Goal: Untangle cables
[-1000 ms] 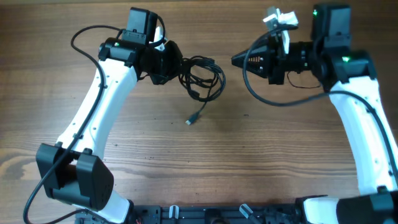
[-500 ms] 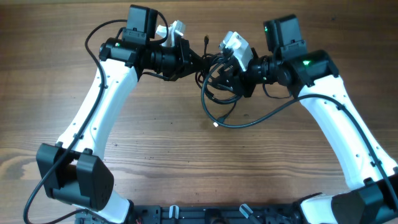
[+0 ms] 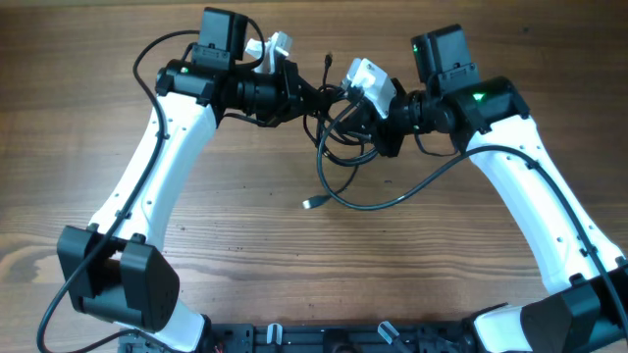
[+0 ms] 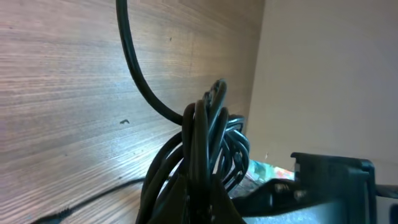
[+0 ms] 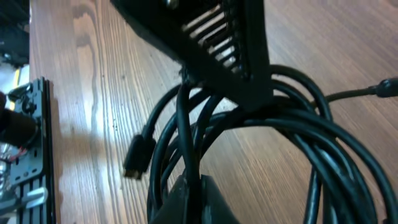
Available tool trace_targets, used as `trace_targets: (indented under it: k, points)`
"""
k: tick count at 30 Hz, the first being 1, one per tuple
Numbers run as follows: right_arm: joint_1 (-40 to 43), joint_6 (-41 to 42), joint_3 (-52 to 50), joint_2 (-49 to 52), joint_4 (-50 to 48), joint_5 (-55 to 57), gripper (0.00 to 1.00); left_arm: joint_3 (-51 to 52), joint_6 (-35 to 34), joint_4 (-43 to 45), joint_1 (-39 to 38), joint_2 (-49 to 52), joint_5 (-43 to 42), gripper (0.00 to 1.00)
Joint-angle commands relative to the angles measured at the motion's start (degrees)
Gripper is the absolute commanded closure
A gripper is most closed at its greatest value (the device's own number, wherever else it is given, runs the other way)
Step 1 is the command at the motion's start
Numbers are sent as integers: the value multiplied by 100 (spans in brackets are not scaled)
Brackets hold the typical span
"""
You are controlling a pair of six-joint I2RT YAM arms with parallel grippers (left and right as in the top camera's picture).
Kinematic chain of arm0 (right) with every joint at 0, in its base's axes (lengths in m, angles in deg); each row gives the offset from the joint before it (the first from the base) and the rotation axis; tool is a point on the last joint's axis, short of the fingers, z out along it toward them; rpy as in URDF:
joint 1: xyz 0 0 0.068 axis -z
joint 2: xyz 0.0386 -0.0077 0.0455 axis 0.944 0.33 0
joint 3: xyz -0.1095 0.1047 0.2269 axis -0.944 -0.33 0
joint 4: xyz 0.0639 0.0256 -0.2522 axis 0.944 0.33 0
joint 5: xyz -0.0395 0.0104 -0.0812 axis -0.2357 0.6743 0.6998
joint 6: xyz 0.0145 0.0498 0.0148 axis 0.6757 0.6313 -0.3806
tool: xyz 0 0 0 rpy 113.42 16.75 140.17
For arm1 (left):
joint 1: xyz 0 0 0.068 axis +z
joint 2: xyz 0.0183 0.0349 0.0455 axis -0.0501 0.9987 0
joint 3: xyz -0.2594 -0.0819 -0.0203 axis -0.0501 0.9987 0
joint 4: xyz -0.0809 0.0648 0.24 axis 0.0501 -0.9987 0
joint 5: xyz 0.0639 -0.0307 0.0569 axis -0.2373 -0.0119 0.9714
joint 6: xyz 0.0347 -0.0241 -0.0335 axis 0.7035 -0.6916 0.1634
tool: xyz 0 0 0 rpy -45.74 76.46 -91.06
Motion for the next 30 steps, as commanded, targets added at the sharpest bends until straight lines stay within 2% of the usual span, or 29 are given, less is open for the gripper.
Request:
trace_targets:
  k: [1,7,12,14,17,21,23,24,25,28,30]
  points:
    - [0,942,11,68,-507,-24,96,-2,127,9,-15,-4,46,96]
    - [37,2109,76,-457,-1482,-896,96,-2,109,-111,-79,-4,1073,96]
    - [214,2157,76,-1270,-1676,-1565,96,-2,109,-127,-79,-4,1878,96]
    - [295,2166,76,-1633,-1676,-1694,96,-2,111,-127,-79,-4,2009,96]
    - [361,2334,76,-2238,-1491,-1709,96,-2,107,-111,-79,-4,2634,96]
    - [361,2461,74,-2492,-726,-1703,96,-2,-129,345,-79,-4,3475,96]
    - [358,2555,63,-2339,-289,-1451,96,-2,-125,828,-79,-4,3456,96]
    - [354,2992,63,-2218,-219,-1032,94,-4,-55,1027,-79,-4,3355,96]
    - [354,3410,63,-2094,-190,-664,90,-4,149,1235,-79,-7,3042,96]
    - [354,4498,63,-1552,-214,240,83,-4,1340,1976,-79,-7,1246,96]
    - [354,5071,63,-1158,-323,542,78,-4,1655,2236,-79,-7,774,96]
